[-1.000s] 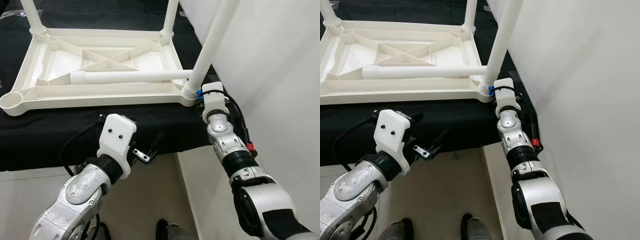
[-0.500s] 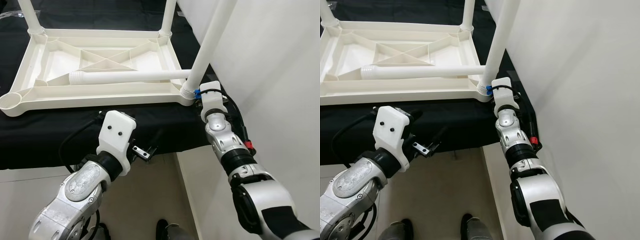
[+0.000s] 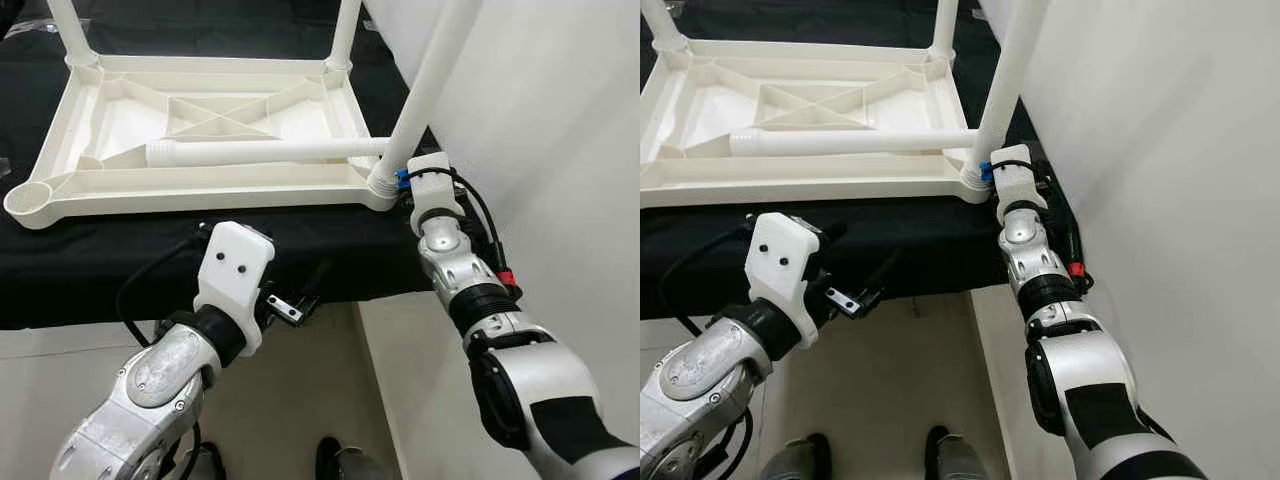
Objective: Building children table
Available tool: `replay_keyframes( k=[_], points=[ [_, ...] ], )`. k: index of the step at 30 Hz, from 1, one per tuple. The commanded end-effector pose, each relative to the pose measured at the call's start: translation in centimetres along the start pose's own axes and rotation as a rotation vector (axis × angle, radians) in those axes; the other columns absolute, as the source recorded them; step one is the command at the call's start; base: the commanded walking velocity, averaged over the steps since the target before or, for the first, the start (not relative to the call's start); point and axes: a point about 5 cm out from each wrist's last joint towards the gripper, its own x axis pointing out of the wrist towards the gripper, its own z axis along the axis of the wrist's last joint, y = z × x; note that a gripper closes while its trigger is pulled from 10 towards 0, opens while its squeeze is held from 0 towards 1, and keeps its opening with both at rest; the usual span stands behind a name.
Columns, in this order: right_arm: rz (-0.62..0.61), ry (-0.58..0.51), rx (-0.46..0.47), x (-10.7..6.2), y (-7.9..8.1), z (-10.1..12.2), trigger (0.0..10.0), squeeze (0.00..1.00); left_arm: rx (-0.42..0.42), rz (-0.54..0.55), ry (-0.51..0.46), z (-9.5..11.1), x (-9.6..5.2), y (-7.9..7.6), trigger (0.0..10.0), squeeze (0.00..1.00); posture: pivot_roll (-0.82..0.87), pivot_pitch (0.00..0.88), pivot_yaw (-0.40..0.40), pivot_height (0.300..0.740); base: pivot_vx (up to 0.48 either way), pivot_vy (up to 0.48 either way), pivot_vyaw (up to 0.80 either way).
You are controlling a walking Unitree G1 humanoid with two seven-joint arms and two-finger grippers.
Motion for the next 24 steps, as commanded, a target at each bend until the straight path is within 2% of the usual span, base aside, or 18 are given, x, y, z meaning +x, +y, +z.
replay_keyframes(
  k=[1, 15, 18, 19, 24],
  points=[
    [-0.002, 0.034, 0.0, -0.2, 0.2, -0.9, 10.0, 0.0, 0.0, -0.015, -0.008, 0.5, -0.3, -0.4, 10.0, 0.0, 0.13, 0.352, -0.091, 0.74, 0.0, 0.0, 0.0],
    [-0.031, 0.049, 0.021, 0.0, -0.3, -1.0, 10.0, 0.0, -0.003, -0.024, -0.011, 1.2, -0.3, -0.5, 10.0, 0.0, 0.14, 0.399, -0.074, 0.74, 0.0, 0.0, 0.0],
    [-0.023, 0.043, 0.044, 0.0, 0.1, -0.8, 10.0, 0.0, -0.003, -0.019, -0.012, 1.4, -0.3, -0.4, 10.0, 0.0, 0.14, 0.42, -0.073, 0.74, 0.0, 0.0, 0.0],
    [-0.013, 0.045, 0.084, -0.1, 0.5, -0.8, 10.0, 0.0, -0.003, -0.012, -0.013, 1.5, -0.2, -0.2, 10.0, 0.0, 0.14, 0.423, -0.076, 0.74, 0.0, 0.0, 0.0],
    [0.04, 0.033, 0.15, -0.3, 1.5, -0.5, 10.0, 0.0, -0.001, -0.007, -0.013, 1.6, -0.1, -0.1, 10.0, 0.0, 0.13, 0.423, -0.08, 0.74, 0.0, 0.0, 0.0]
  ],
)
